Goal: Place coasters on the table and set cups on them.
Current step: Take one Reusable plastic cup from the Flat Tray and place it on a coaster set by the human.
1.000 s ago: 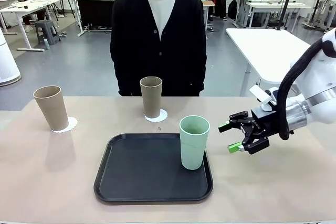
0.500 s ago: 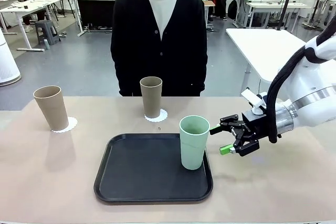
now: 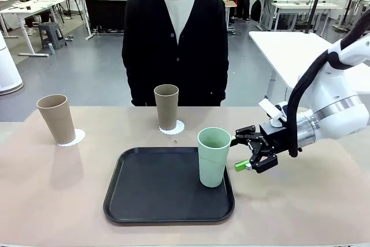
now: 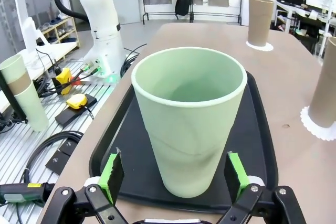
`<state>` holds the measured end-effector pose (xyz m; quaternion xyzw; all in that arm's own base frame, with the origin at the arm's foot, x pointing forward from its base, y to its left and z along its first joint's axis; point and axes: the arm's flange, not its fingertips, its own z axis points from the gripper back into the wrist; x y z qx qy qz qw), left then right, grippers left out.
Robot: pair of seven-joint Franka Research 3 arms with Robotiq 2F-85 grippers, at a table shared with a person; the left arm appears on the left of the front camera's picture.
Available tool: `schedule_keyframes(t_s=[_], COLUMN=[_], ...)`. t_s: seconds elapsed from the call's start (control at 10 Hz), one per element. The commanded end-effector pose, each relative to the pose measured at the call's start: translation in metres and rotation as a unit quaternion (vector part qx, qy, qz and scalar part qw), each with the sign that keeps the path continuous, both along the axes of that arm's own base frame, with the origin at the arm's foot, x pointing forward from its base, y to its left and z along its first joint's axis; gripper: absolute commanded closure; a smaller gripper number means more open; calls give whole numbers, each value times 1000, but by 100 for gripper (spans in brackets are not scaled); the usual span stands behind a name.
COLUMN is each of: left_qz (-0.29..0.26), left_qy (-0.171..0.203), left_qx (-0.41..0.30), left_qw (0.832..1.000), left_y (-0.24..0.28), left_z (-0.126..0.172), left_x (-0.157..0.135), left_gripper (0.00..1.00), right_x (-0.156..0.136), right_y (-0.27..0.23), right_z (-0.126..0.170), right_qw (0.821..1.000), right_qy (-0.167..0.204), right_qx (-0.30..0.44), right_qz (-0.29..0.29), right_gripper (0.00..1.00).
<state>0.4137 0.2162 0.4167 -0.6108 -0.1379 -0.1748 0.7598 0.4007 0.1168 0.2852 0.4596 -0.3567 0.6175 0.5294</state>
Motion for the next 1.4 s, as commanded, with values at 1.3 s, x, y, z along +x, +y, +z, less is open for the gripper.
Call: schedule_keyframes(t_s=[1.3], left_qz=[3], left_qy=[-1], left_qx=[0], left_qw=[1000], left_y=[0], left_z=[1], left_x=[-2], left_gripper=[0], right_x=[16], right_y=[52], right_z=[-25], right_qw=[999], right_qy=[-16], right_qx=[-25], right_qz=[18], right_gripper=[0])
